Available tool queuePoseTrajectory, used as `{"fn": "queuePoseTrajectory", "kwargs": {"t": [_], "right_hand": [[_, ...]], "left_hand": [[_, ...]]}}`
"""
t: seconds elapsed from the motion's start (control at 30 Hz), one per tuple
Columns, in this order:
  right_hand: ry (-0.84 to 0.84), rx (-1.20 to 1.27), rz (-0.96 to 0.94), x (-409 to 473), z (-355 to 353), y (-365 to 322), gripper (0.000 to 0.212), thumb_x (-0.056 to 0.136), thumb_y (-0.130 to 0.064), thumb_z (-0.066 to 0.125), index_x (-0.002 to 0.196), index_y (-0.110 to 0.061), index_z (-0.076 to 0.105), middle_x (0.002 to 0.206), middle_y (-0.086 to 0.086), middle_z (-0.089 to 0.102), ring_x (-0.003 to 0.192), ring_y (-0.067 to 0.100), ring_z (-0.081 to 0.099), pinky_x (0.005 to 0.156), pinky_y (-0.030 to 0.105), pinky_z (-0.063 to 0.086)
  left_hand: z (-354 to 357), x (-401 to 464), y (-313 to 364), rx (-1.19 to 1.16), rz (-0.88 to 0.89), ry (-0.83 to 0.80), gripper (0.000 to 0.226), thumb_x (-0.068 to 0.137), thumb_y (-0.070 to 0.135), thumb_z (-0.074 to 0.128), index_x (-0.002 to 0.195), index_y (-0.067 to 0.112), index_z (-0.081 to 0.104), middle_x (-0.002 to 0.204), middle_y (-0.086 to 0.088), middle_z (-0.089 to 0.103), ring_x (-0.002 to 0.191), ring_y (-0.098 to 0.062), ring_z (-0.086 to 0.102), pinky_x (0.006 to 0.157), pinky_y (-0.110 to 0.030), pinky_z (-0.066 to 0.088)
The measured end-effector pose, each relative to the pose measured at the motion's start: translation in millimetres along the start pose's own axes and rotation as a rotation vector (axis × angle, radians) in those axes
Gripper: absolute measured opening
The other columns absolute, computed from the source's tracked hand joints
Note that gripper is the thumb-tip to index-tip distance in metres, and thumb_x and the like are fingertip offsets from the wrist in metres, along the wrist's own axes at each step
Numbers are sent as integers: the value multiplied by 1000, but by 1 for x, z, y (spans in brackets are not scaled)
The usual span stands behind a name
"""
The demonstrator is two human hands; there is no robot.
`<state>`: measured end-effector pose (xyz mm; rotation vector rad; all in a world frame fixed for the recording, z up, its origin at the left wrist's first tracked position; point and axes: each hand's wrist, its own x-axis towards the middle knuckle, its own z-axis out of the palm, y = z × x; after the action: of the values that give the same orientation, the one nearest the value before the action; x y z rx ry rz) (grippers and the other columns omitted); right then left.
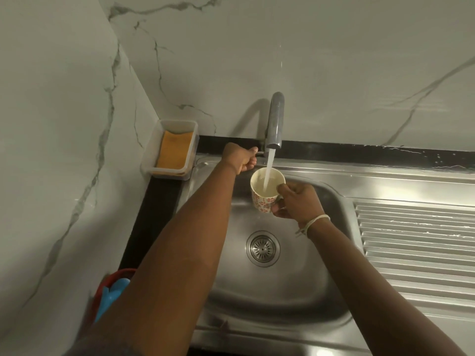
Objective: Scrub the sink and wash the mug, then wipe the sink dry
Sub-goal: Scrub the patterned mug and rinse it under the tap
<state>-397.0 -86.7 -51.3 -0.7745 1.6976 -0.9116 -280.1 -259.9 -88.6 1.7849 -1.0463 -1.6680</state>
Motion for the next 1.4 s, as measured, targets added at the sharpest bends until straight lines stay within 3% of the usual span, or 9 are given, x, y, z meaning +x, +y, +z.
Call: {"fn": "queuePoseTrajectory", "kwargs": {"t": [0.2,0.4,0.63,0.73,0.83,0.93,1.13,1.3,1.4], "right_hand": [[-33,-18,-23,1,-7,-2,17,98,-16,56,91,-10,70,64,16,69,61,26,68,75,48,62],[-43,-20,-28,5,-6,3,22,97,-12,56,111,-3,71,57,8,66,55,21,65,76,47,62],[-44,-2,-53,4,-4,2,19,97,-13,55,103,-4,72,53,6,65,53,20,64,76,49,62],[-48,-1,-63,3,-2,1,18,97,-13,55,91,-8,71,51,4,64,50,18,63,75,48,62],[-53,-18,-74,0,1,1,19,97,-14,53,87,-8,69,50,6,63,50,21,61,73,48,62],[-36,-41,-86,-7,-1,5,24,97,-14,53,76,-10,65,47,2,60,47,20,59,68,45,62],[36,-53,17,-36,-23,36,29,96,-15,50,70,-8,61,55,0,59,50,18,64,63,56,61],[100,-90,217,-49,-46,72,30,100,-21,49,81,-3,63,77,12,63,68,34,69,54,53,60],[156,-58,379,-37,-53,87,33,101,-25,48,102,4,63,82,12,62,67,29,66,50,43,61]], "left_hand": [[1,-7,2,41,-15,-10,27,97,21,57,76,5,59,64,-4,56,55,-10,51,54,-21,48],[-1,-10,3,56,-8,-25,27,97,20,57,75,5,60,64,-5,57,56,-11,53,61,-24,51],[-3,-11,3,78,21,-26,24,95,20,62,79,2,63,63,-6,58,55,-12,53,55,-24,48],[-1,-15,2,145,150,71,23,90,15,67,81,-6,68,59,-9,61,47,-14,54,55,-27,52],[3,-27,4,309,435,212,26,83,17,73,68,-4,69,54,-9,64,43,-15,58,52,-26,54],[20,-36,3,533,696,262,33,78,32,77,70,1,70,63,-8,68,55,-17,64,55,-26,54],[27,-42,-23,327,738,-43,14,82,25,75,83,11,71,75,5,71,72,-4,68,77,-26,58],[50,-62,-87,179,232,-649,28,94,34,59,108,10,67,105,-7,72,96,-19,67,86,-37,49],[87,-67,-125,223,120,-788,40,90,49,57,110,16,69,112,-7,71,103,-24,65,94,-43,47]]}}
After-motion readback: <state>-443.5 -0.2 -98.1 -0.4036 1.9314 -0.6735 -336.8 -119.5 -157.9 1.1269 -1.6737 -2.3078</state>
